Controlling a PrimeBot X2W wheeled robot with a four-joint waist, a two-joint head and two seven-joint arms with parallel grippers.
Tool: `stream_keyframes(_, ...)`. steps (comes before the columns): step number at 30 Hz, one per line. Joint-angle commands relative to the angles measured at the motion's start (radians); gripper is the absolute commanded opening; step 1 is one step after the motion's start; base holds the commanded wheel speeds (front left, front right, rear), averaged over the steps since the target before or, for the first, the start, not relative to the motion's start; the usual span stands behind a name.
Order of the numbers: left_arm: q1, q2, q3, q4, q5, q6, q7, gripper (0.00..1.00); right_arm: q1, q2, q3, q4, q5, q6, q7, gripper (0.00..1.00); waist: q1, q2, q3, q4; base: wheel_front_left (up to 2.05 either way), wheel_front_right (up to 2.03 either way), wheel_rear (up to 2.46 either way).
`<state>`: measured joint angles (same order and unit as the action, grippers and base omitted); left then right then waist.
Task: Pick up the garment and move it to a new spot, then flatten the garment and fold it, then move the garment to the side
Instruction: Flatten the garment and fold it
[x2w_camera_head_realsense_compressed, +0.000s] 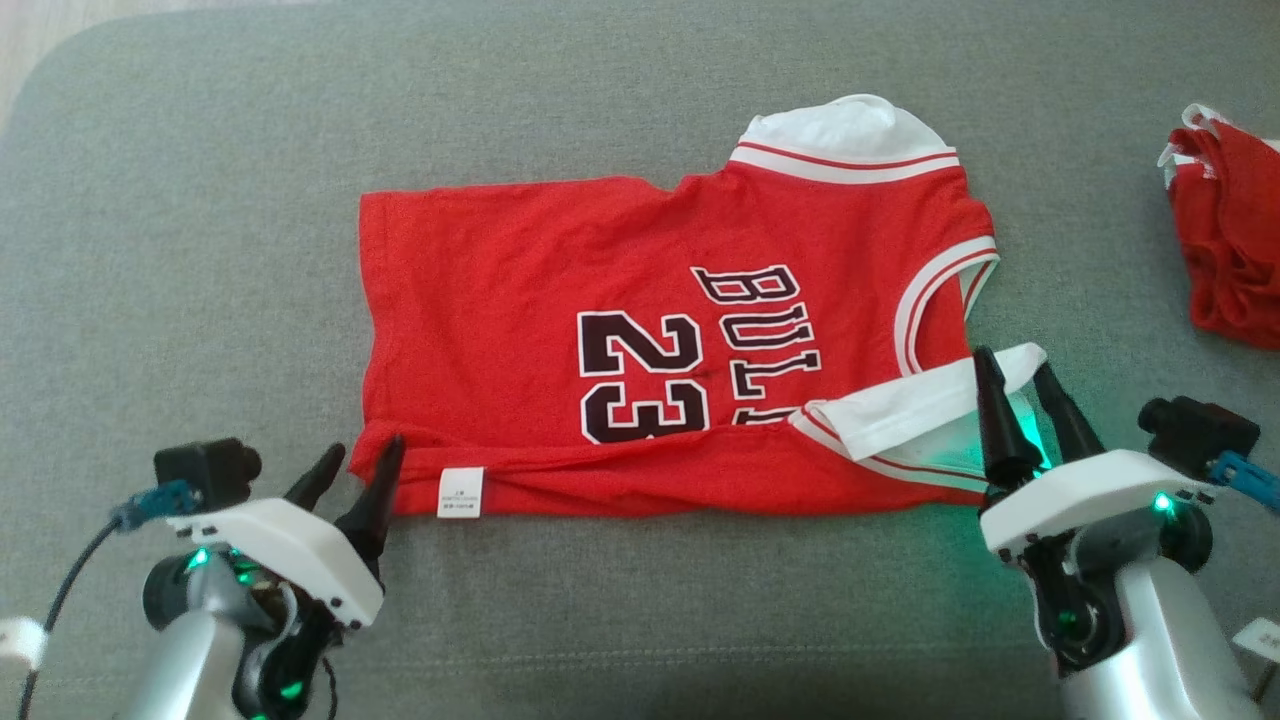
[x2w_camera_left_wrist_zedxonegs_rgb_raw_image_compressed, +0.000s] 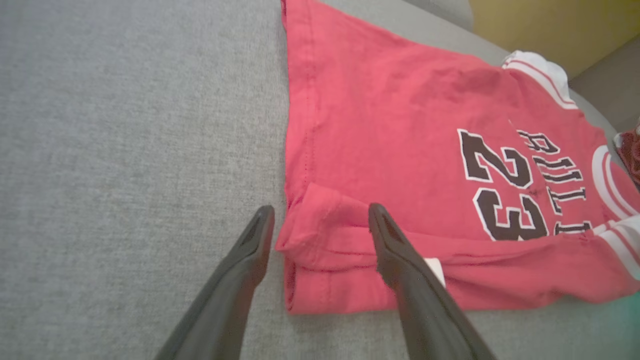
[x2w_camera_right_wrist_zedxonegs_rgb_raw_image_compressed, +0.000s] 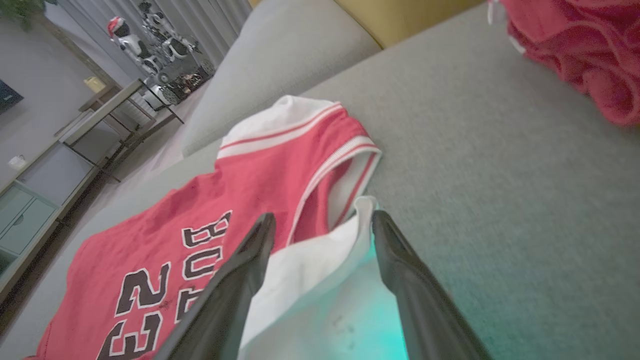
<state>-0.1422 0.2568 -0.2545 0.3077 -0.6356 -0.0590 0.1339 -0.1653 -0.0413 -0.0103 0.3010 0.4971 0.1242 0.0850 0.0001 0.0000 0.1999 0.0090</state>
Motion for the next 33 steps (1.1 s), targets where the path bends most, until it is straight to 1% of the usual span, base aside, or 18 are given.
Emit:
stream_keyframes(1,-0.014,0.006,0.046,-0.034,0.015,0.012,-0.055,1.00,-0.008,-0.009,0.040,-0.060,-0.031,0.007,-0.046,1.00,-0.0001,0.0000,-0.002,0.003,0.00,0.00,0.00)
stream_keyframes(4,0.018,-0.012,0.053,-0.057,0.042,0.035,-0.146,1.00,0.027,-0.009,0.051,-0.111,-0.117,0.007,-0.114,1.00,-0.0001,0.0000,-0.012,0.006,0.00,0.00,0.00)
stream_keyframes(5,0.018,-0.012,0.053,-0.057,0.042,0.035,-0.146,1.00,0.027,-0.009,0.051,-0.111,-0.117,0.007,-0.114,1.00,-0.0001,0.0000,-0.012,0.006,0.00,0.00,0.00)
stream_keyframes(6,0.031,-0.016,0.054,-0.068,0.055,0.044,-0.179,1.00,0.041,-0.009,0.053,-0.129,-0.141,0.007,-0.133,1.00,-0.0001,0.0000,-0.017,0.006,0.00,0.00,0.00)
stream_keyframes(11,0.093,-0.030,0.058,-0.132,0.148,0.113,-0.337,1.00,0.107,-0.009,0.056,-0.223,-0.258,0.007,-0.201,1.00,-0.0001,0.0000,-0.047,0.004,0.00,0.00,0.00)
stream_keyframes(13,0.117,-0.034,0.060,-0.157,0.180,0.137,-0.366,1.00,0.138,-0.009,0.052,-0.255,-0.290,0.007,-0.214,1.00,-0.0001,0.0000,-0.062,0.003,0.00,0.00,0.00)
stream_keyframes(16,0.161,-0.039,0.062,-0.190,0.223,0.157,-0.387,1.00,0.187,-0.009,0.043,-0.293,-0.309,0.007,-0.221,1.00,-0.0001,0.0000,-0.083,0.000,0.00,0.00,0.00)
stream_keyframes(23,0.248,-0.054,0.075,-0.213,0.277,0.155,-0.395,1.00,0.282,-0.009,0.016,-0.331,-0.302,0.007,-0.209,1.00,-0.0001,0.0000,-0.121,-0.004,0.00,0.00,0.00)
stream_keyframes(33,0.265,-0.070,0.096,-0.196,0.307,0.125,-0.396,1.00,0.302,-0.009,0.010,-0.332,-0.285,0.007,-0.193,1.00,-0.0001,0.0000,-0.137,-0.006,0.00,0.00,0.00)
